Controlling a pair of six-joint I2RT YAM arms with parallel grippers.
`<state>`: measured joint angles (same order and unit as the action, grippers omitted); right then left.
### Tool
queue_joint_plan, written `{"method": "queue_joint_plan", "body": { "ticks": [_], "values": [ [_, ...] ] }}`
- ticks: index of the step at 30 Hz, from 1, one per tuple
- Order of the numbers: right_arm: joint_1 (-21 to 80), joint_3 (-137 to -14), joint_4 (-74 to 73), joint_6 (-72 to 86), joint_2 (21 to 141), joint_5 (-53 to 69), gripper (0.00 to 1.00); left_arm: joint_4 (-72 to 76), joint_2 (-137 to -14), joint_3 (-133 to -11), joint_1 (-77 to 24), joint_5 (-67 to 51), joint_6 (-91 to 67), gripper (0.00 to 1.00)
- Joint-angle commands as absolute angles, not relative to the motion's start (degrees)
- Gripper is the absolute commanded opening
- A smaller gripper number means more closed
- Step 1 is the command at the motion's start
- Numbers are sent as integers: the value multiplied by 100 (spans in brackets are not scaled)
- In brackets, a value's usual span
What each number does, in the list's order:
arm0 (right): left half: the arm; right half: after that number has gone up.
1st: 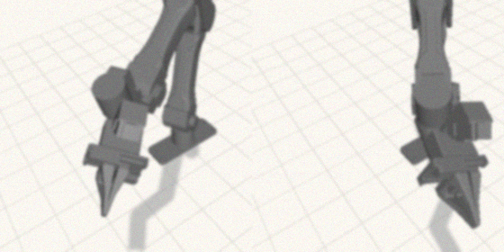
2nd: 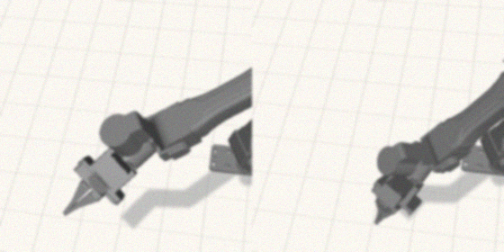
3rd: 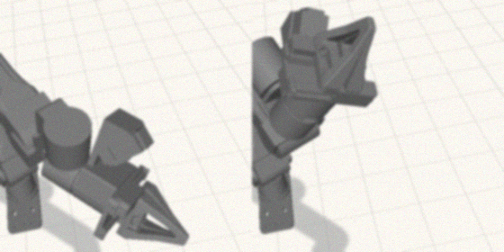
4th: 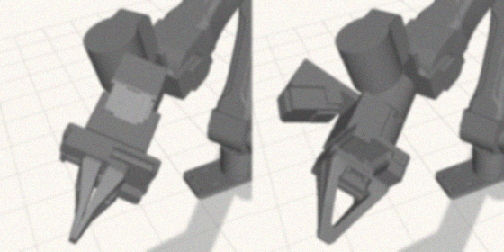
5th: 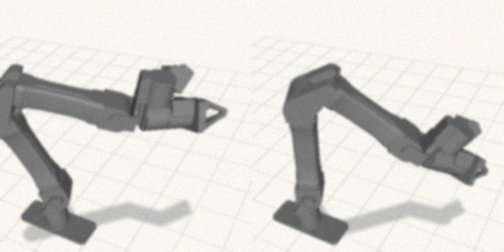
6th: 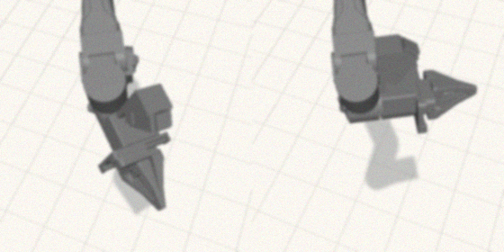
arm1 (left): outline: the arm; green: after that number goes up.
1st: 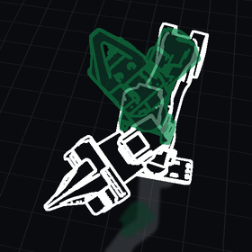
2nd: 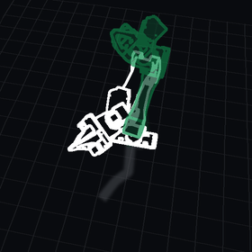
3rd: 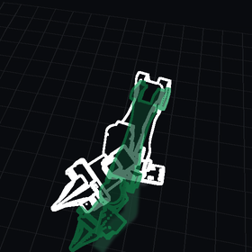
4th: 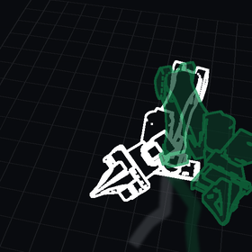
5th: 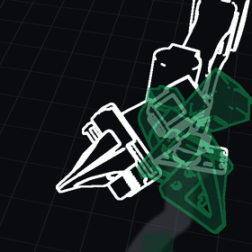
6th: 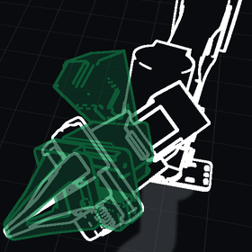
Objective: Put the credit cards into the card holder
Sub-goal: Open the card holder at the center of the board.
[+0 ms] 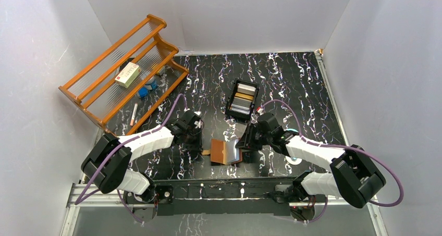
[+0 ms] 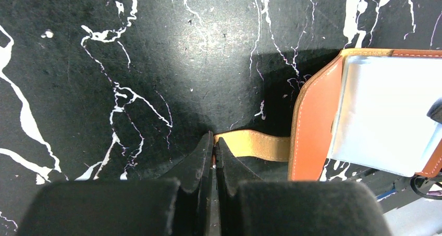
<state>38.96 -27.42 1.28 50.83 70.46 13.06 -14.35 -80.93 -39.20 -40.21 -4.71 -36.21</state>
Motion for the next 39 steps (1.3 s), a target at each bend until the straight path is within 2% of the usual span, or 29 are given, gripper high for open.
{"method": "queue_joint_plan", "body": {
  "ticks": [1, 3, 9, 14, 19, 25, 39],
  "values": [
    [3871, -2707, 420, 5101, 7053, 1419, 35, -1564, -8180, -3795, -4008, -520, -3615, 0],
    [3870, -2707, 447, 5094, 7095, 1434, 34, -1556, -8174, -3810, -4008, -523, -3626, 0],
    [3872, -2703, 609, 5131, 7188, 1525, 42, -1472, -8241, -3773, -4008, -634, -3662, 0],
    [3876, -2764, 747, 5171, 7328, 1612, 53, -1382, -8260, -3772, -4008, -739, -3685, 0],
    [3876, -2953, 667, 5140, 7394, 1686, 56, -1345, -8300, -3768, -4008, -765, -3708, 0],
    [3881, -3100, 71, 4975, 6879, 1447, 57, -1345, -8332, -3735, -4009, -747, -3700, 0],
    [3878, -3058, -279, 4904, 6676, 1267, 37, -1336, -8332, -3738, -4008, -747, -3685, 0]
  ]
}}
